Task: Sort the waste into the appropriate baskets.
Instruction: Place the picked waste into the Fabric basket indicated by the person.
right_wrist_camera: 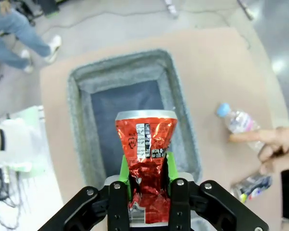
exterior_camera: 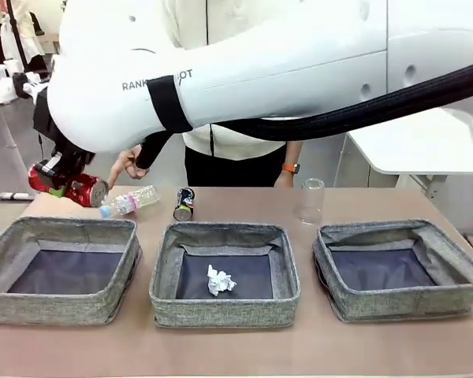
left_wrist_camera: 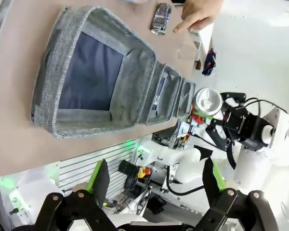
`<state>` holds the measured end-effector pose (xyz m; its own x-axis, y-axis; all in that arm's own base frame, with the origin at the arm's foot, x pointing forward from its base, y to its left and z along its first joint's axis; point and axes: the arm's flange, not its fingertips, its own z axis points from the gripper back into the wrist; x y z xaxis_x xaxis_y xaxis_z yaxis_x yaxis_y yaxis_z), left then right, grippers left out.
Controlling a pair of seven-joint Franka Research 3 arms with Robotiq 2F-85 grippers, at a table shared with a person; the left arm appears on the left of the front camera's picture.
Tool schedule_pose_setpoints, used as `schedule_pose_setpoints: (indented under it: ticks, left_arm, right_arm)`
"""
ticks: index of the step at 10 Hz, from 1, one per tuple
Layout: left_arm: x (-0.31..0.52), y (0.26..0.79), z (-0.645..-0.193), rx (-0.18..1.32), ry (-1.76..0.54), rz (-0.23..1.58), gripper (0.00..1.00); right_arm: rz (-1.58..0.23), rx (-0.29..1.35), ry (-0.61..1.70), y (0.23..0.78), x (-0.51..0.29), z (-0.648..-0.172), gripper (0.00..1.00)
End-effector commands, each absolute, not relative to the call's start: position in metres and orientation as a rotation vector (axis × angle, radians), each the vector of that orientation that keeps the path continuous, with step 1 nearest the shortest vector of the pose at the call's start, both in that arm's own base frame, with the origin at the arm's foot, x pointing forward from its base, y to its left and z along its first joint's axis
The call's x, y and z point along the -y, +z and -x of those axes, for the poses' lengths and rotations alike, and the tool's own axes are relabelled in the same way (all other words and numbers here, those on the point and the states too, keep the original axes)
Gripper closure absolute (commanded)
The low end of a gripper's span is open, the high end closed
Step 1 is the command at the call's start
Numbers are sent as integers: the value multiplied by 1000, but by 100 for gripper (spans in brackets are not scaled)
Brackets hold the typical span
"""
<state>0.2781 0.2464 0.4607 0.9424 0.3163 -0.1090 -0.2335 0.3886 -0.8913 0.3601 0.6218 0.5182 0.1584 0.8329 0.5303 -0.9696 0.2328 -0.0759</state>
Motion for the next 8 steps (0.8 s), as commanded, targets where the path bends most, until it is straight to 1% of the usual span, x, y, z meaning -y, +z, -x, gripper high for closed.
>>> schedule_pose_setpoints:
  ticks: [1,2,4,6,7,8]
  left_arm:
    - [-244,461,-273,80,347,1101,0]
    - [-244,461,-273,80,347,1101,0]
    - [-244,461,-273,80,347,1101,0]
    - [-244,461,-273,80,347,1101,0]
    - [-244,461,-273,80,347,1101,0]
    - [-244,461,-273,80,347,1101,0]
  right_arm:
    - [-337,658,1415,494,-644,-367,68]
    - [-339,637,1381,480,-650,-373,68]
    - [-360,601,1385,464,-652,-378,68]
    - [-375,593,1387,461,-652,-377,68]
    - [-389,574,1381,460,-652,-377,50]
    - [-396,577,1390,460,-651,-377,10]
